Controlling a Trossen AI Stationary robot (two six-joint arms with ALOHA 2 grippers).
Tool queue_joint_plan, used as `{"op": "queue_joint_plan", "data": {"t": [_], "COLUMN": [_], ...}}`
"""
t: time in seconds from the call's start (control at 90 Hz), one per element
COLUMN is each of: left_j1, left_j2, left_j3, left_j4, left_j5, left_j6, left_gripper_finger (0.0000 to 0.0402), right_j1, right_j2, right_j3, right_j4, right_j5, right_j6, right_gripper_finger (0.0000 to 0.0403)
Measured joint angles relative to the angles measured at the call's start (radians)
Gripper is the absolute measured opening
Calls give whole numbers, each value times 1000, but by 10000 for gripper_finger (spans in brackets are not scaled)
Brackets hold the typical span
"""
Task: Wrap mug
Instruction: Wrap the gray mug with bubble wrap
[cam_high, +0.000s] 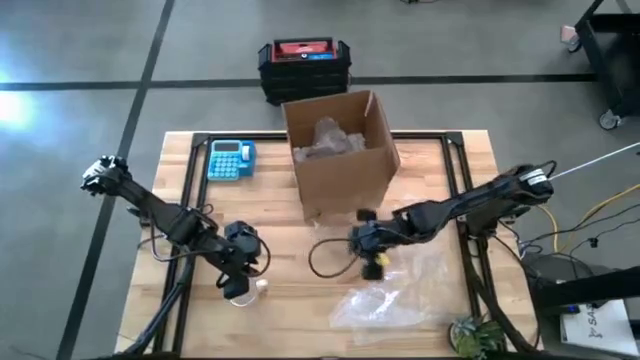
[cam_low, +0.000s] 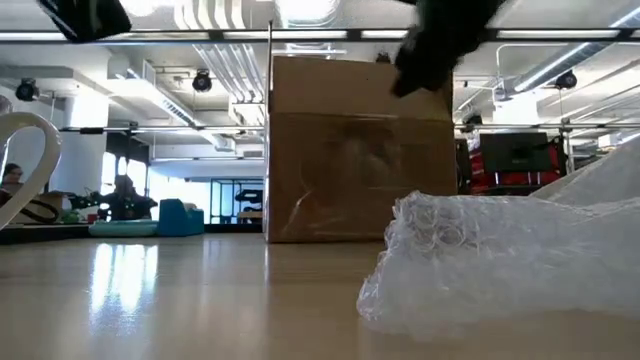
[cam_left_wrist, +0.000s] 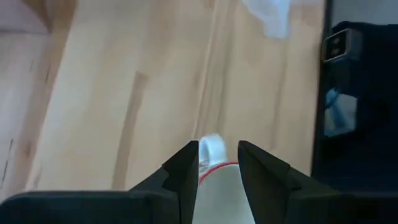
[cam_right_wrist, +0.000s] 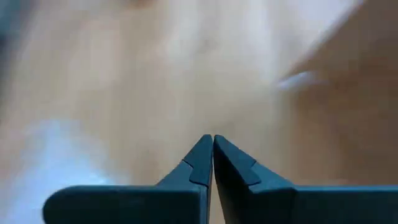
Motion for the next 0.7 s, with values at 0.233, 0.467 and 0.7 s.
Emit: {"op": "queue_joint_plan", "data": {"t": [0.233,0.467,0.7], "left_j1": [10,15,23], "left_j2": [36,88,142], "left_j3": [-66,-85,-86], "left_j4": [173,325,408], "left_j5": [-2,-4,-5], "left_j6": [11,108,114], "left_gripper_finger": [127,151,167], "right_j1": [180,273,243], "right_j2": [-4,104,255], "right_j3": [-57,-69,-48], "right_j4": [-22,221,206], "right_j5": [-69,79,87], "right_j6": [113,-17,-56], "right_gripper_finger": [37,132,188]}}
